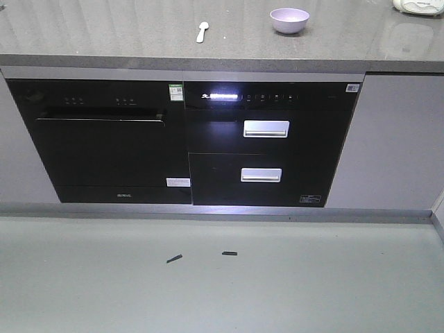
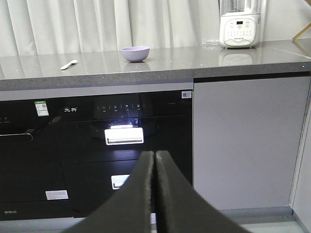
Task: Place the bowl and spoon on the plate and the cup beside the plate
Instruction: 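Keep driving the base forward toward the counter edge, then continue driving forward, bringing the lavender bowl and spoon closer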
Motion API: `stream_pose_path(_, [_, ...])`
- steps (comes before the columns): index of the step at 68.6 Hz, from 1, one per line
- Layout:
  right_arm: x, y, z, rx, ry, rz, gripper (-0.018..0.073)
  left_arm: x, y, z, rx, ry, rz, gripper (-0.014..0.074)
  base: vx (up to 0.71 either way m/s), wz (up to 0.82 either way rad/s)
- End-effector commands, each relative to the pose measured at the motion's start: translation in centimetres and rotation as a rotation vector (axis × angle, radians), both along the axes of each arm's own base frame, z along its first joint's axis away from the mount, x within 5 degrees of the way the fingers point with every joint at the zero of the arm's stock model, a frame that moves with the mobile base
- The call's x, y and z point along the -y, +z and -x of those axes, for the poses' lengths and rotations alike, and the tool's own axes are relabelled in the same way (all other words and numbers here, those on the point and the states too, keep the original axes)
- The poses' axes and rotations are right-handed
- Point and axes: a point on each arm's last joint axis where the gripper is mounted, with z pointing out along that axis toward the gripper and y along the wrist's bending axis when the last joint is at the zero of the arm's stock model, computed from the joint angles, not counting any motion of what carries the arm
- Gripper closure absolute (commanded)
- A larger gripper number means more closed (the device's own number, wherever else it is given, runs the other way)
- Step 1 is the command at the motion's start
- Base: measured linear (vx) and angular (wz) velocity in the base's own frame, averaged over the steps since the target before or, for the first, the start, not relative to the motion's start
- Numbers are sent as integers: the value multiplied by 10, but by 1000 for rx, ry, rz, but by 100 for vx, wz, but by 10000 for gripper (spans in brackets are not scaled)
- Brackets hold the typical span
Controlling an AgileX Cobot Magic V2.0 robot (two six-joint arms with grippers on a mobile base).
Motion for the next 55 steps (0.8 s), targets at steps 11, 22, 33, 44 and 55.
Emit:
stream_pose_path(11, [-1, 4, 0, 69, 7, 17, 561, 0, 0, 0, 62, -2, 4, 602, 3, 0])
stream_pose_path(22, [-1, 4, 0, 69, 7, 17, 561, 0, 0, 0, 62, -2, 4, 602, 2, 0])
stream_pose_path(33, [-1, 4, 0, 69, 7, 17, 561, 0, 0, 0, 62, -2, 4, 602, 2, 0])
stream_pose_path(44, [-1, 4, 0, 69, 7, 17, 561, 0, 0, 0, 62, -2, 4, 602, 2, 1])
stream_pose_path(55, [-1, 4, 0, 69, 7, 17, 561, 0, 0, 0, 62, -2, 4, 602, 3, 0])
